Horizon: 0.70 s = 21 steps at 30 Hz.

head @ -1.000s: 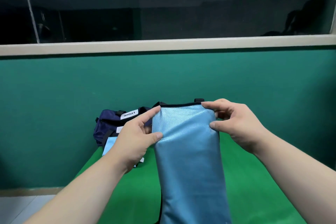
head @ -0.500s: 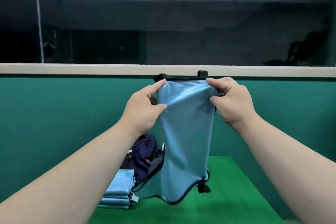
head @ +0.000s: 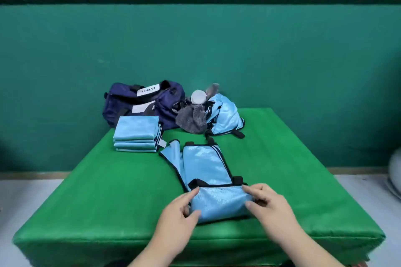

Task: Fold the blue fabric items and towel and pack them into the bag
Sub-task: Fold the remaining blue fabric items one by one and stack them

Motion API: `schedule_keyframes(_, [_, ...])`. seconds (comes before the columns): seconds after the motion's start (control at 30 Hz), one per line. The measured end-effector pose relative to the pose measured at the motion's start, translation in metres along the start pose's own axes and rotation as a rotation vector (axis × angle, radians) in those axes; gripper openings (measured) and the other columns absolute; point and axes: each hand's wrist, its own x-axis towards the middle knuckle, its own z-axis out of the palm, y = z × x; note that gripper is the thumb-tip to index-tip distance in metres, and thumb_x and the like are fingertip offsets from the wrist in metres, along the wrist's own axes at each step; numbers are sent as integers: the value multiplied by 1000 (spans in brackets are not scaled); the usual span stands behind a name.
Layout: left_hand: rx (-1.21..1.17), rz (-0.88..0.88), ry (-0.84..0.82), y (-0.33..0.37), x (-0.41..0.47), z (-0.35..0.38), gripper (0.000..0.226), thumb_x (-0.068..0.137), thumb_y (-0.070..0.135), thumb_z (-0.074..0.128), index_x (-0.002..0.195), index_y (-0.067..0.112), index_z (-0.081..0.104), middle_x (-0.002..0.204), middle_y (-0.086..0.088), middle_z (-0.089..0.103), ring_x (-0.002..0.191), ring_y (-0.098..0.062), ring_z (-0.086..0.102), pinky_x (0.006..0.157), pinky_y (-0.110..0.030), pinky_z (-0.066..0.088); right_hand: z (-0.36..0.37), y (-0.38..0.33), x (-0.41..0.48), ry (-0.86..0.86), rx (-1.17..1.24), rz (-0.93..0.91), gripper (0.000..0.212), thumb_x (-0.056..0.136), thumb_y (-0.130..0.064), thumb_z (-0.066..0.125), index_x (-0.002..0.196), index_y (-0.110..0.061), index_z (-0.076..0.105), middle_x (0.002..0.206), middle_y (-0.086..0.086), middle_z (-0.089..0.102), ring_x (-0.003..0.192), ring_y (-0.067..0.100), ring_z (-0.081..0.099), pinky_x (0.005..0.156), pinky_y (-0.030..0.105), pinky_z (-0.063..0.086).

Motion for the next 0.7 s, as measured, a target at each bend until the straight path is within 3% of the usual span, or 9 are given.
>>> schedule_keyframes(0.17, [-33,-43,25,-22,-15,13,56,88,9,69,115,56,57,64,2,33,55,-5,32,56,-17,32,10,24,-7,19,47,39,50,83,10,67,93,-39,71,90,-10,59,64,2,50,65,10,38])
schedule_keyframes(0.33, [77,-39,71,-23,-7,12,55,86,11,70,120,53,56,63,9,36,58,-7,39,59,-15,35,21,22,7,41,-38,-82,52,83,11,65,100,-38,71,93,-5,60,80,8,56,71,7,39])
schedule_keyframes(0.4, [130,-54,83,-26,-5,11,53,85,13,69,122,50,60,64,14,43,63,-6,43,68,-16,40,27,27,10,43,-124,-106,45,84,9,63,108,-27,74,95,-5,59,85,9,57,72,5,38])
schedule_keyframes(0.47, [230,-49,67,-27,-1,11,50,85,16,67,128,41,62,69,17,49,72,-6,47,88,-30,44,32,33,13,24,-199,-83,41,84,8,62,113,-19,75,96,-6,57,85,8,56,71,4,37])
schedule_keyframes(0.53, [362,-46,34,-28,3,12,48,86,21,65,132,37,61,74,19,49,81,-6,47,99,-35,37,36,38,15,-17,-269,-60,42,84,4,61,117,-18,73,97,-10,55,87,6,56,72,4,37])
schedule_keyframes(0.7, [377,-61,48,-32,8,14,40,87,32,61,125,39,63,97,26,49,96,-1,44,97,-28,29,39,41,16,-16,-368,-25,44,81,-4,62,118,-24,71,99,-17,46,82,7,54,71,10,40])
